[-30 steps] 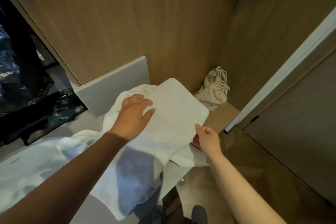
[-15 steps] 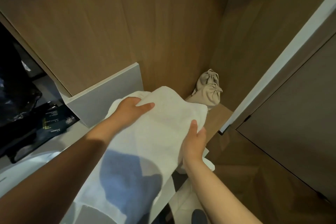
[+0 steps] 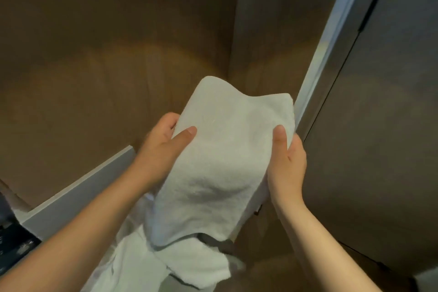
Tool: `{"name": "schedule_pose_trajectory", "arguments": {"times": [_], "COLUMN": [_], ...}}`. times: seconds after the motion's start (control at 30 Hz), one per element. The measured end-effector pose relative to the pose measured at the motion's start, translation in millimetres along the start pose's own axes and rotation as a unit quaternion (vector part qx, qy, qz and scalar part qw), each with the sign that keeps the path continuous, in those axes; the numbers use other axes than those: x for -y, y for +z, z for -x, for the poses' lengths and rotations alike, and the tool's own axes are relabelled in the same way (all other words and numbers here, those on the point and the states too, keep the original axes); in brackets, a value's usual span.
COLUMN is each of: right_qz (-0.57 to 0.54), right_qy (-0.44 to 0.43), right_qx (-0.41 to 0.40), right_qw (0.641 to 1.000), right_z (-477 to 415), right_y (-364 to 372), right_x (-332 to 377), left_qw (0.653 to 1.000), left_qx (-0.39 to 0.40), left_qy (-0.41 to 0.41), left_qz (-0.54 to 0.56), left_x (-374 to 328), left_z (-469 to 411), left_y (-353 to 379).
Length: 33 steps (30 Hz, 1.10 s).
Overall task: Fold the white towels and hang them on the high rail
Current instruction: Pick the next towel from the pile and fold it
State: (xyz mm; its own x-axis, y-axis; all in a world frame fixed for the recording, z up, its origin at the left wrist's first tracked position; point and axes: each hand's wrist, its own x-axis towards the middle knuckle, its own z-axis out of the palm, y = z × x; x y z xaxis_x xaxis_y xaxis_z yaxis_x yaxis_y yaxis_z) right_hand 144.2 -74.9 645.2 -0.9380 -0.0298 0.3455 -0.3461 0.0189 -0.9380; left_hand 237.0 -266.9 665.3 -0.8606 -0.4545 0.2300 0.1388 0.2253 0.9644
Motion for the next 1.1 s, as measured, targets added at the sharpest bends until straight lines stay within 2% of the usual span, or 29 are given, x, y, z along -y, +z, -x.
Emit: {"name": "schedule_pose_trajectory", "arguments": {"times": [0.13, 0.23, 0.3, 0.4, 0.57, 0.67, 0.8, 0.93, 1.1], "right_qz": [0.008, 0.023, 0.039, 0.057, -0.038, -0.075, -0.098, -0.090, -0.106], "right_qy": [-0.076, -0.111, -0.121, -0.099, -0.014, -0.042, -0.041, -0.082, -0.130], "right_qx": [-0.018, -0.015, -0.030, -0.068, 0.020, 0.076, 0.130, 0.133, 0.152], "right_qw": [0.997, 0.993, 0.991, 0.991, 0.999, 0.993, 0.986, 0.984, 0.974], "right_z": [-46, -80, -100, -133, -195, -231, -279, -322, -377], "right_y": [-34, -60, -77, -108, -165, -196, -229, -240, -238], "right_x": [33, 53, 59, 66, 88, 103, 110, 113, 119], "left_qw": [0.998, 0.996, 0.993, 0.992, 0.978, 0.972, 0.972, 0.972, 0.953], "left_qx": [0.028, 0.054, 0.034, -0.024, -0.088, -0.109, -0.100, -0.074, -0.136], "left_qy": [0.032, 0.075, 0.103, 0.122, 0.188, 0.210, 0.211, 0.223, 0.269], "left_qz": [0.035, -0.018, -0.040, -0.003, -0.013, -0.004, 0.034, -0.009, -0.025], "left_x": [-45, -77, -92, -110, -145, -166, -186, -206, -228], "left_z": [-35, -56, -68, -87, -121, -143, -171, -194, -234], "left_y": [40, 75, 100, 141, 206, 240, 269, 292, 305]}}
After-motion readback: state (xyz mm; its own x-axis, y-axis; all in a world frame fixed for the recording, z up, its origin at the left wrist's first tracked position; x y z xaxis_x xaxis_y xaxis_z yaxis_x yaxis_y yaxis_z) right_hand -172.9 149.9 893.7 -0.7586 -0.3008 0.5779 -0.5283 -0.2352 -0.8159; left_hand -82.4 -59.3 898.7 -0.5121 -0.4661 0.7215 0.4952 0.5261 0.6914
